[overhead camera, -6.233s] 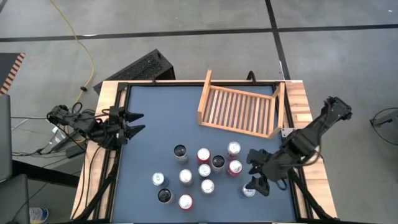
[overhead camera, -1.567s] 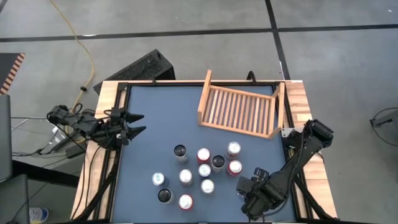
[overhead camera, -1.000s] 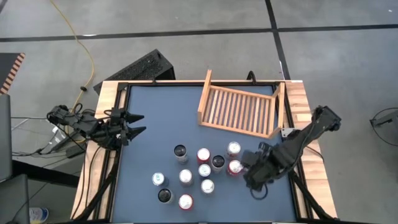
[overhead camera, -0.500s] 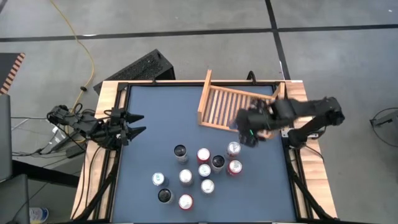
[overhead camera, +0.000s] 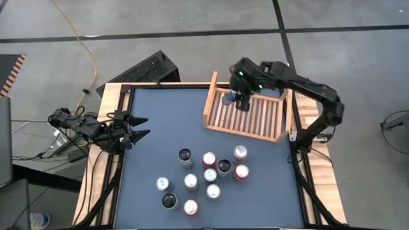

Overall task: Place canned beverage on shelf
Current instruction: Put the right blue soda can on the shelf, then put the right blue soda can on the shelf aligned with the other blue soda can

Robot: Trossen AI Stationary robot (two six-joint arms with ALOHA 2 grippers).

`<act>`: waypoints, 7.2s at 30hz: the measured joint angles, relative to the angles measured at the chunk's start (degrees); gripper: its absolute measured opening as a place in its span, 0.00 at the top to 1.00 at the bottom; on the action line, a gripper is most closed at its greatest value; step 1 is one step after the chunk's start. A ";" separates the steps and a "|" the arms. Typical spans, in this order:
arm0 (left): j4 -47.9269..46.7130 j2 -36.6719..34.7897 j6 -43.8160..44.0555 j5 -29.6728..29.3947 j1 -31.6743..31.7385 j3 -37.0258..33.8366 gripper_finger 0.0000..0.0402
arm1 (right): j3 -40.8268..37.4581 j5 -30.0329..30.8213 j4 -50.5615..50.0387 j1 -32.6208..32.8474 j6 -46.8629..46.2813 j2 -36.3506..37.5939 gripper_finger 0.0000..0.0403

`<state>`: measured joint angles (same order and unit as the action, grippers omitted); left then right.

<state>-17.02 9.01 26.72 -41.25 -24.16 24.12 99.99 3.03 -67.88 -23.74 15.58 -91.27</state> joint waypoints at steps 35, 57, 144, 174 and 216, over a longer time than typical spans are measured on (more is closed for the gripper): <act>-0.35 0.01 -0.94 -3.47 0.00 0.00 0.15 | 20.46 -6.11 -4.42 -14.85 24.02 -31.91 0.52; -0.28 0.00 -0.96 -5.92 0.02 0.00 0.15 | 20.48 -9.02 -3.03 -16.07 23.11 -32.74 0.50; -0.58 0.01 -3.50 -5.31 0.01 0.02 0.15 | 20.65 -6.14 -0.27 -15.43 19.57 -35.56 0.43; -0.68 0.01 -3.58 -5.60 0.01 0.02 0.15 | 21.46 -5.92 -5.29 -15.51 16.80 -35.71 0.14; 5.00 9.04 -3.56 6.19 0.00 0.04 0.15 | -14.89 -1.25 21.96 34.78 -24.32 8.03 0.15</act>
<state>-12.02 18.04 23.16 -35.07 -24.16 24.16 85.09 1.78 -45.92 11.05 -8.74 -83.23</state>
